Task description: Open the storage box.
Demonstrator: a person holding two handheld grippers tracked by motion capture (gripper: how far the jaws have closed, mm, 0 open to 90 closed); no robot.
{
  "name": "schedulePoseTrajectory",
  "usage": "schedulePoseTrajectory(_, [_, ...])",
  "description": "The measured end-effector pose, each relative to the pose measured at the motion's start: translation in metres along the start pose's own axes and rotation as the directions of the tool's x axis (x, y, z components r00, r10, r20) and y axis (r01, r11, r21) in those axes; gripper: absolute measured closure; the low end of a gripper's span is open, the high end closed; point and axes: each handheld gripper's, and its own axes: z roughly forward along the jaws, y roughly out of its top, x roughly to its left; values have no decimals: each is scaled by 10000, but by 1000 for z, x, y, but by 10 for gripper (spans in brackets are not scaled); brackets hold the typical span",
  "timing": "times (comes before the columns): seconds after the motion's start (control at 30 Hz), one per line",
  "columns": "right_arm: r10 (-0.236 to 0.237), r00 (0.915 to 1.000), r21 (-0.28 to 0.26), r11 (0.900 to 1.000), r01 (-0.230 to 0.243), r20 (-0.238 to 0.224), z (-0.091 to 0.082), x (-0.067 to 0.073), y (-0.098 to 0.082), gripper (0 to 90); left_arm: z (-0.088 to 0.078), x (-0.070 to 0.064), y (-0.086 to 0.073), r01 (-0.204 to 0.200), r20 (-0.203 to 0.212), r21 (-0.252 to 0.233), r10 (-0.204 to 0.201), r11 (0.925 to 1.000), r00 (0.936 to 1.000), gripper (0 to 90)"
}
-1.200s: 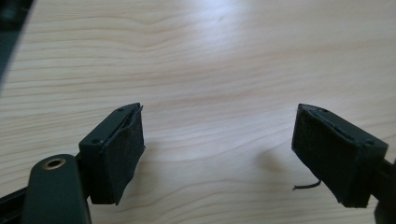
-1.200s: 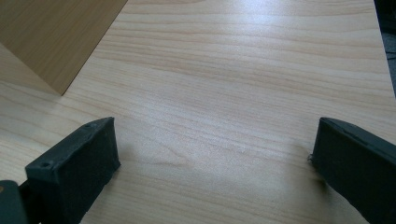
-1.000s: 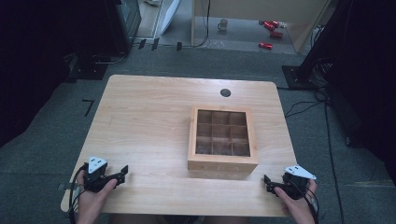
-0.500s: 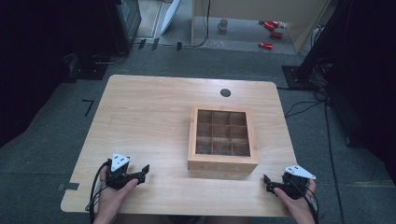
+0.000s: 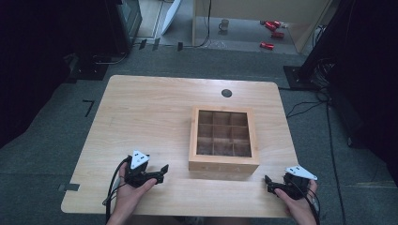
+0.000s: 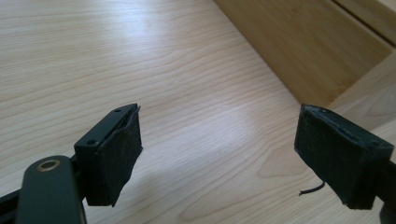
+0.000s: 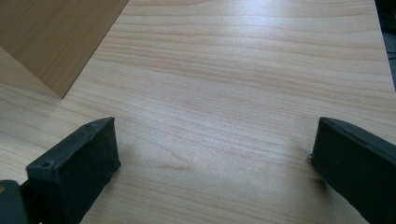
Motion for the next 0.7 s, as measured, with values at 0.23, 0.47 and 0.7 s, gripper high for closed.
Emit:
schedulePoseTrajectory(0.23, [-23, 10000, 3, 10000, 23, -20, 0, 0, 0, 5, 6, -17, 11, -178, 467, -84, 182, 9998, 9987, 156])
schedulePoseTrajectory(0.47, [-10, 10000, 19, 10000, 10, 3, 1, 1, 1, 5, 13, -33, 18, -548, 1052, -73, 553, 9985, 9929, 156])
schedulePoseTrajectory(0.7, [12, 10000, 9, 10000, -12, 18, 1, 1, 1, 5, 20, -49, 19, -871, 1735, -202, 893, 9960, 9808, 156])
